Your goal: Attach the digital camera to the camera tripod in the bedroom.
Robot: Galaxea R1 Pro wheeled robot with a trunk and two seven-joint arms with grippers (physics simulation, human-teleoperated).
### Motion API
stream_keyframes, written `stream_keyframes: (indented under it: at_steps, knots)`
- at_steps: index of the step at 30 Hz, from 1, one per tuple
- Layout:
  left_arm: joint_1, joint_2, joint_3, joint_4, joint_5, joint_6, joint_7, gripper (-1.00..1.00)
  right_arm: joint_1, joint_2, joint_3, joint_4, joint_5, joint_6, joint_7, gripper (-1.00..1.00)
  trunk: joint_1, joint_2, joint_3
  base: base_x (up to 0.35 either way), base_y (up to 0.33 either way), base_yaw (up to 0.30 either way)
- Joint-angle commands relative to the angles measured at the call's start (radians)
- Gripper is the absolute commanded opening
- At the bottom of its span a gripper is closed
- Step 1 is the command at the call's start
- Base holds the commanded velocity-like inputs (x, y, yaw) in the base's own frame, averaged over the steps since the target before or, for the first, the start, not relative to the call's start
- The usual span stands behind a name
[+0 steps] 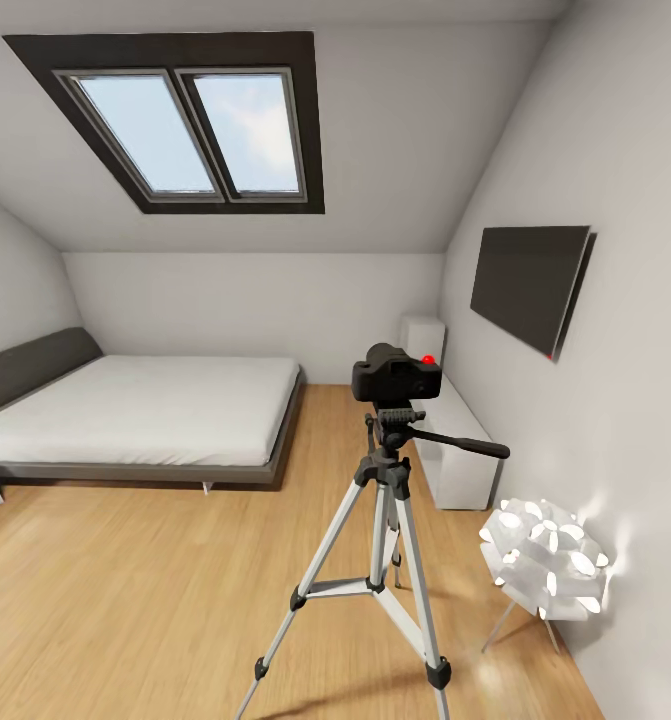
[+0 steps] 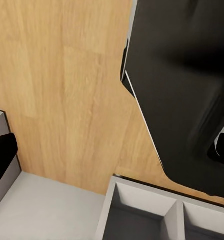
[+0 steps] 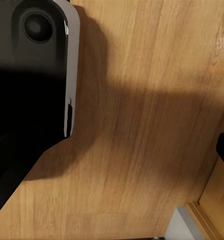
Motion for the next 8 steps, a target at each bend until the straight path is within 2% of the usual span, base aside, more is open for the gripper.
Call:
stream_keyframes:
  at_steps: [1,8]
  knots:
    - [0.0,0.0,-0.008,-0.001,0.009,0.005,0.004,1.0,-0.001,0.0,0.008,0.004,-0.009,-0.007,0.0,1.0,0.0,-0.001,0.0,0.0,0.0,0.0]
    - [0.0,0.003,-0.009,-0.003,0.008,0.005,0.004,1.0,-0.001,0.0,0.008,0.004,-0.009,-0.007,0.0,1.0,0.0,-0.001,0.0,0.0,0.0,0.0]
